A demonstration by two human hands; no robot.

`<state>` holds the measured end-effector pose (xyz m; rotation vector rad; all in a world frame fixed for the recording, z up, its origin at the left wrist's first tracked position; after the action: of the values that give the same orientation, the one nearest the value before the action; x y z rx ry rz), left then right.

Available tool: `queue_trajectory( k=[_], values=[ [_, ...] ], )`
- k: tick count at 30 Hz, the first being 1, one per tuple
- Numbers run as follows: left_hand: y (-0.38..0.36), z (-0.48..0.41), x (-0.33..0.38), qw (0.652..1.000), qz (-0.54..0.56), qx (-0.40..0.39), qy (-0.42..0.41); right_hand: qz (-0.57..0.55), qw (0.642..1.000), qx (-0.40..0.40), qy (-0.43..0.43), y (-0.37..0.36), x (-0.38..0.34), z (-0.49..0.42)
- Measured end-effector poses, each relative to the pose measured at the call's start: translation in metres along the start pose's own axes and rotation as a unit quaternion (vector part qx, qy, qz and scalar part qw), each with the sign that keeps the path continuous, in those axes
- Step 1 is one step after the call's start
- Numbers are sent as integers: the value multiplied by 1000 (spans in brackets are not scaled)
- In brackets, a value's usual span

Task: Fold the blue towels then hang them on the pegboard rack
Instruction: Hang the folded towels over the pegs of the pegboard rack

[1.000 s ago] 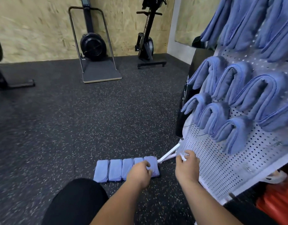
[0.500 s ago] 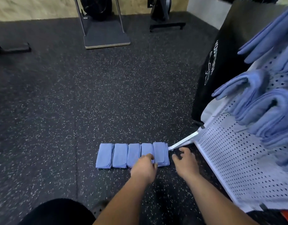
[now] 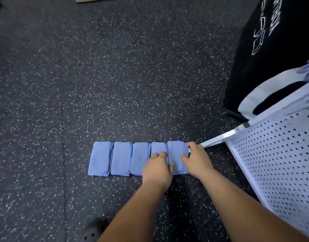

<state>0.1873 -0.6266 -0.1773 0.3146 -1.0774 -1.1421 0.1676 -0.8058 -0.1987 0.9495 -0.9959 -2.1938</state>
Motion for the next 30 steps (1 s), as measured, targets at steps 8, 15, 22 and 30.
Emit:
queue_trajectory(
  k=[8,15,22,30],
  values=[
    [-32,-34,-10,1000,-3,-23,5,127,987,60,82,-24,8,-51],
    [-47,-34,-14,999,3,-45,17,166,978,-17,124,-40,2,-62],
    [-52,-29,-16,998,-17,-53,10,204,972,-8,120,-29,5,-64],
    [-52,-28,-17,998,-8,-70,-1,75,990,-68,97,-15,1,-56]
  ],
)
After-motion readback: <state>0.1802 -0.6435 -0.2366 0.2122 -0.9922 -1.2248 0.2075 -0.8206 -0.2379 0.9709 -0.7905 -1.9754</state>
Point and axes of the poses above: each hand's wrist, its own z-axis away from the middle knuckle, its own y-axis out of the back of the hand, x = y × z, the point moved 6 cm from there along -z, towards the middle knuckle, and after that the axes turned 3 degrees about z, right-handed, at the moved point
